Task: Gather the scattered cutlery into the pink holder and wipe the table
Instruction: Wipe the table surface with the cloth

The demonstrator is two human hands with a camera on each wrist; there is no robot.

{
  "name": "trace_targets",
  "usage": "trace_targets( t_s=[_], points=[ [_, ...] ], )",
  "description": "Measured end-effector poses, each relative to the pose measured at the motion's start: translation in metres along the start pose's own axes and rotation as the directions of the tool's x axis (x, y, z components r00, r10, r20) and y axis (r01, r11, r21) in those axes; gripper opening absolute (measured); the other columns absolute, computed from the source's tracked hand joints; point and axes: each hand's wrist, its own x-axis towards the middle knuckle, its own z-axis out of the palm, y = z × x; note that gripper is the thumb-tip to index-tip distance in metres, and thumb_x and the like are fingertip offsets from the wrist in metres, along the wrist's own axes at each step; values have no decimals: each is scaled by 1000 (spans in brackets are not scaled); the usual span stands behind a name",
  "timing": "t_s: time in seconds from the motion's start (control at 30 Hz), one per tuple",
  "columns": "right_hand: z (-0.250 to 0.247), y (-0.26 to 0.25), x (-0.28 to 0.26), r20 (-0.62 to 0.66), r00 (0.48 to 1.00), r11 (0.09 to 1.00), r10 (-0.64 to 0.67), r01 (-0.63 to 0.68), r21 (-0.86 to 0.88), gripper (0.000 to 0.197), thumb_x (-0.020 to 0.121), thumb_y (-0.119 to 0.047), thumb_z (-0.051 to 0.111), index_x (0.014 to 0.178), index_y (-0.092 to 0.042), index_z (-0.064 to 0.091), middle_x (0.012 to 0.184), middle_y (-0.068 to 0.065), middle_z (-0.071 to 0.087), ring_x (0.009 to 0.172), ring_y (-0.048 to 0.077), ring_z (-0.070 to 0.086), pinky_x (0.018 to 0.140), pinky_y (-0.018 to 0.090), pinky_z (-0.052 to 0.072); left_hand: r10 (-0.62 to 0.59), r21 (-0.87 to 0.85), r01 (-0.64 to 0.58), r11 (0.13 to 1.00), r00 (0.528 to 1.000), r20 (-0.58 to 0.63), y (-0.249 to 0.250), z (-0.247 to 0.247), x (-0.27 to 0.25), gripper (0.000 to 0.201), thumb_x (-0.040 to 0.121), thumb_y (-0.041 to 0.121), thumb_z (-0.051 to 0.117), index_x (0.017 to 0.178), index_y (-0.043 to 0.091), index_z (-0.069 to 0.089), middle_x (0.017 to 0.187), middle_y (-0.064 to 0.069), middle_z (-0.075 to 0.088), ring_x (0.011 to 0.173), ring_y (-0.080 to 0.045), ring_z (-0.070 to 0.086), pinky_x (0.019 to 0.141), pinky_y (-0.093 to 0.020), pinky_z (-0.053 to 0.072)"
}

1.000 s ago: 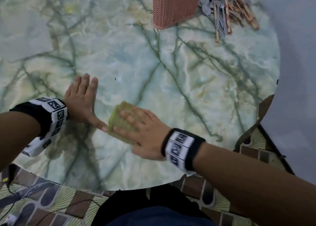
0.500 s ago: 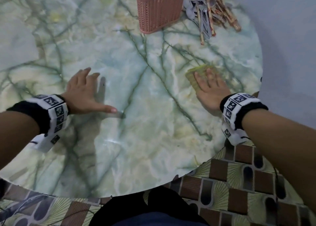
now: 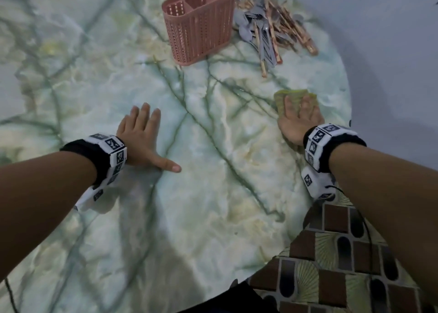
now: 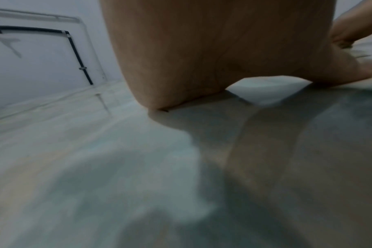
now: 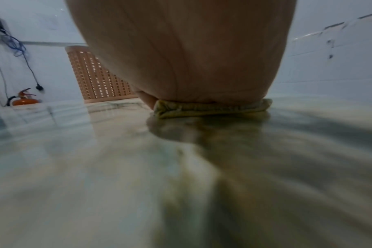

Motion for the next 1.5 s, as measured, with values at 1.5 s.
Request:
trace_targets(
  t_s=[1.5],
  points=[
    [114, -17, -180, 231, 638, 561, -735, 763, -322, 79, 85, -53, 26, 158, -49, -2, 168, 0, -22, 154, 32, -19, 120, 48, -13, 13, 28, -15, 999, 996, 87, 5, -12, -6, 184, 6, 104, 50, 157, 26, -21, 166, -7, -26, 153, -32, -21, 124, -51, -3]
  ],
)
